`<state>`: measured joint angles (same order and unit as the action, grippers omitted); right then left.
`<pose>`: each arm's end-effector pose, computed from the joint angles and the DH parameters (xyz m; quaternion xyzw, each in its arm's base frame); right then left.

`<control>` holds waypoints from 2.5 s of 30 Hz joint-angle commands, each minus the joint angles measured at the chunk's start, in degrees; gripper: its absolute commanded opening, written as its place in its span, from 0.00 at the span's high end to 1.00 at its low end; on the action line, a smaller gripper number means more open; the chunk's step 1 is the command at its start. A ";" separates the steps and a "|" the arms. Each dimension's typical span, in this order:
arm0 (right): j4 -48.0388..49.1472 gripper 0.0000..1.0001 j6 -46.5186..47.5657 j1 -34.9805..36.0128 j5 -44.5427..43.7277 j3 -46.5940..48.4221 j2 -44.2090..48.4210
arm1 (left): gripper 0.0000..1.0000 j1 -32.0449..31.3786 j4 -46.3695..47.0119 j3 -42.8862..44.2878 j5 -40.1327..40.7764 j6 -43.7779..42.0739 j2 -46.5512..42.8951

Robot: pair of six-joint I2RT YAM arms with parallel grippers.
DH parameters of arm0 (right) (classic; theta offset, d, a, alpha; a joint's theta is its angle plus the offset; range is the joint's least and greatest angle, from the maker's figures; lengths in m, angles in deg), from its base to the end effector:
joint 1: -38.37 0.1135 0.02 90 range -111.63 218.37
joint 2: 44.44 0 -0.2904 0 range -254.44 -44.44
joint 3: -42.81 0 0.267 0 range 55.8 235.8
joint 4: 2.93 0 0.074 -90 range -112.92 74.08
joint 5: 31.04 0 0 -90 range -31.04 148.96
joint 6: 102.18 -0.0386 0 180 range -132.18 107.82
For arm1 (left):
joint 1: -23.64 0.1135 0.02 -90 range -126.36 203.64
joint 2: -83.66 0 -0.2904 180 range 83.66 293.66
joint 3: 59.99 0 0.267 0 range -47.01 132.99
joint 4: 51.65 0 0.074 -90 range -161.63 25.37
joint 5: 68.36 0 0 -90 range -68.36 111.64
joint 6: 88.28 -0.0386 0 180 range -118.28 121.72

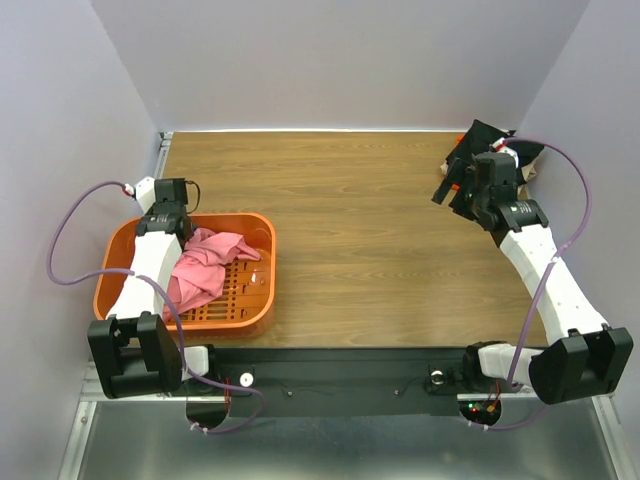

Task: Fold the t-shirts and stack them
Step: Grab the tshirt from the pile, then move the tshirt to the center of the board

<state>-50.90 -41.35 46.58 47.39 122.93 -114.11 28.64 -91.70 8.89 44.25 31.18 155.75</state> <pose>0.2687 0.0309 0.3661 0.2061 0.8694 0.0553 0.4457 0.2748 0.0389 0.2997 -0.3409 0.8367 0.0935 0.4183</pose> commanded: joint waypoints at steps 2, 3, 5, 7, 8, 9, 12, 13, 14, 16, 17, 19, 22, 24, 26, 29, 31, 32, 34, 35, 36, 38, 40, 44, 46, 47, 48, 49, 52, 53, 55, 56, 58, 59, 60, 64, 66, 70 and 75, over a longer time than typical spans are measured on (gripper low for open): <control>3.17 0.00 -0.01 -0.47 -0.82 -0.86 1.64 | 1.00 0.63 -0.53 -2.02 0.42 -2.29 -2.66; 3.25 0.00 -0.01 -0.39 -0.82 -0.95 1.64 | 1.00 0.72 -0.79 -2.11 0.24 -2.82 -3.01; 3.25 0.00 0.08 -0.39 -0.82 -0.95 1.64 | 1.00 0.63 -1.40 -1.59 -0.72 -3.17 -4.15; 3.25 0.00 0.16 -0.47 -0.99 -0.78 1.47 | 1.00 0.63 -2.55 0.61 -1.77 -4.31 -5.21; 3.34 0.00 0.25 -0.39 -0.91 -0.69 1.47 | 1.00 0.63 -2.81 1.66 -3.35 -4.92 -6.34; 3.25 0.00 0.34 -0.39 -0.99 -0.69 1.20 | 1.00 0.63 -3.07 2.80 -4.15 -5.45 -7.14; 3.25 0.00 0.51 -0.47 -0.73 -0.07 0.77 | 1.00 0.63 -3.08 9.64 -4.68 -7.83 -10.21; 3.34 0.00 0.52 -0.39 -0.64 0.10 0.68 | 1.00 0.63 -2.99 11.23 -4.42 -8.53 -11.53; 3.34 0.00 0.69 -0.39 -0.64 0.45 0.50 | 1.00 0.63 -2.90 13.08 -4.68 -9.67 -11.97; 3.25 0.00 1.04 -0.47 -0.38 0.89 -0.11 | 1.00 0.72 -3.34 19.49 -5.91 -11.00 -12.24; 3.25 0.00 1.13 -0.39 -0.38 1.07 -0.20 | 1.00 0.63 -3.69 22.03 -7.83 -11.26 -12.07; 3.34 0.00 1.39 -0.39 -0.03 1.86 -0.64 | 1.00 0.72 -3.78 29.51 -12.99 -12.05 -11.28; 3.34 0.00 1.57 -0.39 0.15 2.47 -1.26 | 1.00 0.63 -0.28 36.55 -22.30 -11.17 -10.75; 3.34 0.00 1.66 -0.39 0.50 3.00 -1.43 | 1.00 0.63 2.45 39.01 -29.79 -9.95 -10.05; 3.43 0.00 1.75 -0.39 0.76 3.27 -1.78 | 1.00 0.54 5.88 43.40 -39.63 -6.61 -7.68; 3.52 0.00 1.83 -0.39 1.38 3.53 -2.05 | 1.00 -1.47 13.06 51.56 -48.76 -0.99 -3.73; 3.52 0.00 1.83 -0.39 1.64 3.53 -2.05 | 1.00 -2.88 16.59 54.65 -51.60 1.39 -1.88; 3.52 0.00 1.83 -0.47 1.82 3.44 -2.05 | 1.00 -3.67 18.18 56.32 -53.18 3.75 -0.13; 3.61 0.00 1.83 -0.39 2.17 3.18 -1.88 | 1.00 -6.82 22.66 60.72 -53.98 5.43 2.42; 3.61 0.00 1.75 -0.47 2.26 3.00 -1.79 | 1.00 -7.71 23.72 62.12 -53.90 6.83 3.31; 3.69 0.00 1.75 -0.39 2.43 2.83 -1.70 | 1.00 -8.50 24.43 63.62 -53.73 7.80 4.19; 3.69 0.00 1.31 -0.39 2.43 2.30 -1.17 | 1.00 -11.75 26.80 67.23 -53.55 9.82 6.73; 3.69 0.00 1.05 -0.39 2.43 1.95 -0.39 | 1.00 -14.74 30.73 68.98 -53.11 11.32 9.01; 3.69 0.00 0.87 -0.39 1.73 0.98 1.02 | 1.00 -24.32 38.05 73.28 -52.32 15.11 14.29; 3.69 0.00 0.78 -0.39 1.38 0.46 1.55 | 1.00 -26.87 38.67 79.50 -51.97 15.63 17.27; 3.69 0.00 0.78 -0.47 1.29 0.37 1.90 | 1.00 -27.84 39.02 81.45 -51.97 16.16 20.33; 3.69 0.00 0.69 -0.47 1.12 0.11 2.60 | 1.00 -29.41 39.81 82.95 -52.05 17.03 21.67; 3.69 0.00 0.69 -0.39 0.94 -0.33 2.96 | 1.00 -30.04 42.08 84.71 -51.97 18.78 23.69; 3.61 0.00 0.60 -0.39 0.06 -1.39 4.27 | 1.00 -32.05 47.70 84.81 -51.71 22.22 25.98; 3.61 0.00 0.52 -0.39 -0.20 -1.74 4.71 | 1.00 -32.67 48.33 84.99 -51.44 22.49 26.43; 3.69 0.00 0.17 -0.39 -1.17 -2.53 6.03 | 1.00 -34.17 49.22 84.73 -50.74 22.75 27.30; 3.61 0.00 0.16 -0.39 -1.52 -2.71 6.47 | 1.00 -34.61 49.31 84.38 -50.65 22.75 27.40; 3.61 0.00 0.16 -0.39 -2.05 -3.15 7.44 | 1.00 -36.10 50.09 82.28 -50.47 22.84 27.75; 3.61 0.00 0.25 -0.39 -2.22 -3.32 7.70 | 1.00 -36.54 50.27 81.57 -50.47 23.02 27.92; 3.61 0.00 0.34 -0.39 -2.40 -3.59 7.79 | 1.00 -36.98 50.27 80.87 -50.82 23.45 28.19; 3.52 0.00 0.51 -0.39 -3.71 -3.68 8.41 | 1.00 -37.86 50.36 76.39 -53.19 26.00 31.60; 3.52 0.00 0.43 -0.39 -4.68 -3.68 8.93 | 1.00 -37.87 50.19 74.10 -53.64 26.36 33.02; 3.17 0.00 0.34 -0.47 -7.49 -3.50 10.43 | 1.00 -37.87 36.81 68.30 -49.96 17.41 35.92; 2.46 0.00 2.18 -0.39 -8.38 -4.38 12.28 | 0.07 -37.78 13.13 65.04 -33.26 9.58 44.08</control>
<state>-49.81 -40.48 46.58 41.75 119.28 -104.06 -9.37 -59.77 75.58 -0.95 47.31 195.14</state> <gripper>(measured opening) 0.998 0.609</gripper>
